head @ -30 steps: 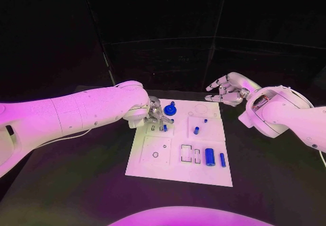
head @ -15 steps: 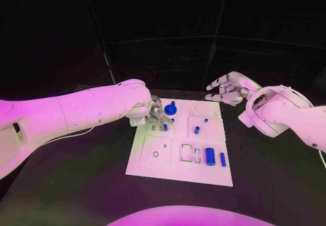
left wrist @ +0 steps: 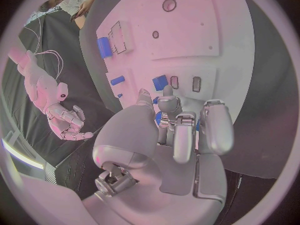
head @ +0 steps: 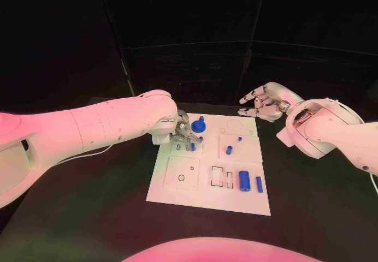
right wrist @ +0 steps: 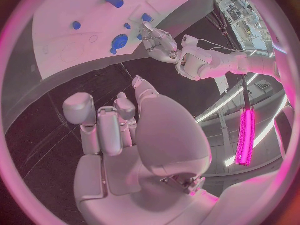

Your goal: Assemble the parts on the task board

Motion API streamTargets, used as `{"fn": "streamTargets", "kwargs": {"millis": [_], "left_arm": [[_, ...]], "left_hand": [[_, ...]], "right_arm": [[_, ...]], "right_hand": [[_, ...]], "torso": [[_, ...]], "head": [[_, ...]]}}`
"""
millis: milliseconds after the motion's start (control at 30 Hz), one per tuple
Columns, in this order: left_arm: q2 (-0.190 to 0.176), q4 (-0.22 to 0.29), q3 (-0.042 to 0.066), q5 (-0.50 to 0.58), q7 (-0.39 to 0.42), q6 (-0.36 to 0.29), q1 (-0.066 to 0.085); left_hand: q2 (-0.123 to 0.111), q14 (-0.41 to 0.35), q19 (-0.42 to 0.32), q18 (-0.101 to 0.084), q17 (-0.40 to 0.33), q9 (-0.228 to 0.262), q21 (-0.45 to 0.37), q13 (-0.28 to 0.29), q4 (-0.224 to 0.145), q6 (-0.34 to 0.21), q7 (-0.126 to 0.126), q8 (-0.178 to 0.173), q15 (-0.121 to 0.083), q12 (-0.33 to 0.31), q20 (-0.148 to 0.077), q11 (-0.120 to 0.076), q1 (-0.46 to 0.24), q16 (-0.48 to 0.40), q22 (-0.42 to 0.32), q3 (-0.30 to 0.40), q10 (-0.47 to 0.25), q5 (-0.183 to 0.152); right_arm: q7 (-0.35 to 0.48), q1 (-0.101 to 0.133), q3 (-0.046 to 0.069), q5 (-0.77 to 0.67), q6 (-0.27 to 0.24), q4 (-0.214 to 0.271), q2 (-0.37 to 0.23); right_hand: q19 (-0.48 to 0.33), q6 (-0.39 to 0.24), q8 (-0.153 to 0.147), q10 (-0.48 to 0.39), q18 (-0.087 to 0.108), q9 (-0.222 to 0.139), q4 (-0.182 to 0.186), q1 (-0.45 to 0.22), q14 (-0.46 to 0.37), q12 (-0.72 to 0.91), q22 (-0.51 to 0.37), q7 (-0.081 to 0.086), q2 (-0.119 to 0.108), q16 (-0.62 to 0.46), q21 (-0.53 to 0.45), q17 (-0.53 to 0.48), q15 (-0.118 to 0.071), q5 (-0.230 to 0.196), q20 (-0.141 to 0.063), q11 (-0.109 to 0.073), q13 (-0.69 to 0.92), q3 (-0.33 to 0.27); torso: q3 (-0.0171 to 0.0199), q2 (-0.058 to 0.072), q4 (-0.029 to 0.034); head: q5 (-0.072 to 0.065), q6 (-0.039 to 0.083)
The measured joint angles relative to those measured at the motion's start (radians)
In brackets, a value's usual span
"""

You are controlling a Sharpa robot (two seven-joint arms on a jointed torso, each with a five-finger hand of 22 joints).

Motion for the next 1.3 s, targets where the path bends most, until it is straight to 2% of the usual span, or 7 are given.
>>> {"fn": "streamTargets", "kwargs": {"millis": [333, 467, 800, 1300], "left_arm": [[0.005, -0.008, 0.0, 0.0, -0.001, 0.021, 0.0], [0.008, -0.011, 0.0, -0.002, -0.002, 0.031, 0.0], [0.018, -0.023, 0.0, -0.007, -0.003, 0.052, 0.0], [0.026, -0.025, 0.0, -0.01, -0.005, 0.07, 0.0]], "left_hand": [[0.005, 0.0, 0.0, 0.0, 0.0, 0.006, 0.0, 0.002, -0.009, -0.004, -0.003, 0.004, 0.0, 0.003, 0.0, 0.0, 0.006, 0.0, 0.001, 0.002, 0.0, 0.0], [0.002, 0.0, 0.0, 0.0, 0.0, 0.011, 0.004, 0.004, -0.024, -0.007, 0.0, 0.008, 0.0, 0.005, 0.0, 0.0, 0.021, 0.0, 0.004, 0.005, 0.0, 0.0], [0.002, 0.0, 0.0, 0.0, 0.0, 0.013, 0.004, 0.004, -0.028, -0.011, -0.004, 0.008, 0.0, 0.005, 0.0, 0.0, 0.021, 0.0, 0.006, 0.008, 0.0, 0.0], [0.005, 0.0, 0.0, 0.0, 0.0, 0.022, 0.008, 0.004, -0.046, -0.014, 0.0, 0.012, 0.0, 0.005, 0.0, 0.004, 0.034, 0.0, 0.01, 0.016, -0.004, 0.0]], "right_arm": [[0.001, 0.0, 0.0, 0.005, 0.0, -0.001, 0.003], [0.001, 0.0, 0.0, 0.006, 0.0, -0.002, 0.005], [0.002, 0.0, 0.0, 0.009, 0.0, -0.007, 0.01], [0.003, 0.0, 0.0, 0.011, 0.001, -0.018, 0.02]], "right_hand": [[0.0, 0.0, 0.0, 0.0, 0.0, -0.001, 0.003, 0.0, 0.0, 0.0, 0.0, 0.0, 0.0, 0.0, 0.0, 0.0, 0.0, 0.0, 0.0, 0.0, 0.0, -0.003], [0.0, 0.0, 0.0, 0.0, 0.0, -0.001, 0.006, 0.0, 0.0, 0.0, 0.0, 0.0, 0.0, 0.0, 0.0, 0.0, 0.0, 0.0, 0.0, 0.0, 0.0, -0.001], [0.0, 0.0, 0.0, 0.0, 0.0, -0.001, 0.006, 0.0, 0.0, 0.0, 0.0, 0.0, 0.0, 0.0, 0.0, 0.0, 0.0, 0.0, 0.0, 0.0, 0.0, -0.001], [0.0, 0.0, 0.0, 0.0, 0.0, -0.001, 0.006, 0.0, 0.0, 0.0, 0.0, 0.0, 0.0, 0.0, 0.0, 0.0, 0.0, 0.0, 0.0, 0.0, 0.0, -0.001]], "torso": [[-0.0004, 0.0, 0.0], [-0.0007, 0.0, -0.0006], [-0.0008, 0.0, -0.0008], [-0.0007, 0.0, -0.0009]], "head": [[0.0, -0.003], [-0.001, -0.004], [0.005, -0.005], [0.004, -0.009]]}}
